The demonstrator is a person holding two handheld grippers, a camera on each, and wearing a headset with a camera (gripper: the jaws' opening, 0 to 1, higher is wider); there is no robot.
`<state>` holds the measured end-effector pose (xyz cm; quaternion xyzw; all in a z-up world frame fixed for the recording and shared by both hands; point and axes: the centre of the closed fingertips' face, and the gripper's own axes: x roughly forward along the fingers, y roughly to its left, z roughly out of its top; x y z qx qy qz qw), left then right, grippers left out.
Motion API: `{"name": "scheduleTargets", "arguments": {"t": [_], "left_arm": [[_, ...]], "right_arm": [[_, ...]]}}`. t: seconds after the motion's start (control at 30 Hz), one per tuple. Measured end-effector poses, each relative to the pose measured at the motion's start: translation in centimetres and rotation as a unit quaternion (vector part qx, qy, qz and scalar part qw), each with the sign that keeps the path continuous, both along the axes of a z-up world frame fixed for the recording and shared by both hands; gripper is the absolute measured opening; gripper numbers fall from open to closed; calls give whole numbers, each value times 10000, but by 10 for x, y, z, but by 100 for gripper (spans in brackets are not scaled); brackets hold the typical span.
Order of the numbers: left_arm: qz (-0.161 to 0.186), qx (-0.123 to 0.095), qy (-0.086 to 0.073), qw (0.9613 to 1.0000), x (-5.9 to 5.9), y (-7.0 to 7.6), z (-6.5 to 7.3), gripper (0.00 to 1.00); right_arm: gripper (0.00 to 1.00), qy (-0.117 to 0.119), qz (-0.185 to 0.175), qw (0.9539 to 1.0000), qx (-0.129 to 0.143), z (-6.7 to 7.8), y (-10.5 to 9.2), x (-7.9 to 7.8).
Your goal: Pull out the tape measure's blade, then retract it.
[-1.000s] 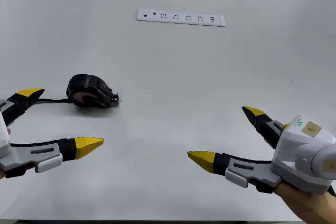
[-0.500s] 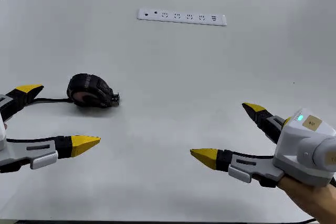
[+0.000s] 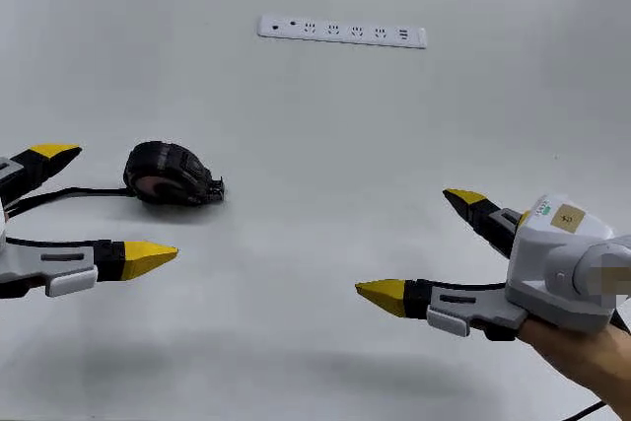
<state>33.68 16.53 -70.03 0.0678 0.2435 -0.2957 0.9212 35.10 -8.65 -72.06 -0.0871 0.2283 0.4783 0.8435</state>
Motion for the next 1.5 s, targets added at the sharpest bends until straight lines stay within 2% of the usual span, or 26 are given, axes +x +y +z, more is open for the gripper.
{"name": "scheduleTargets", "arguments": {"t": [0.2, 0.3, 0.5, 0.6, 0.8, 1.17, 1.5], "left_arm": [[-162, 135, 85, 9997, 7, 4, -5, 99], [-219, 222, 56, 9995, 12, 6, -5, 99], [-408, 294, 119, 9987, 21, 8, -8, 98], [-560, 408, 135, 9975, 26, 9, -9, 97], [-751, 504, 154, 9958, 34, 11, -11, 94], [-1150, 692, 325, 9904, 42, 14, -21, 83], [-1584, 979, 546, 9810, 46, 16, -32, 71]], "right_arm": [[96, -7, 238, 9997, -99, -5, 7, 8], [95, -16, 352, 9993, -119, -6, 12, 12], [93, -96, 611, 9979, -167, -8, 22, 21], [92, -148, 747, 9969, -182, -8, 28, 25], [89, -212, 967, 9948, -231, -11, 38, 32], [85, -223, 1414, 9893, -274, -19, 63, 38], [81, -265, 1787, 9831, -286, -24, 87, 47]]}}
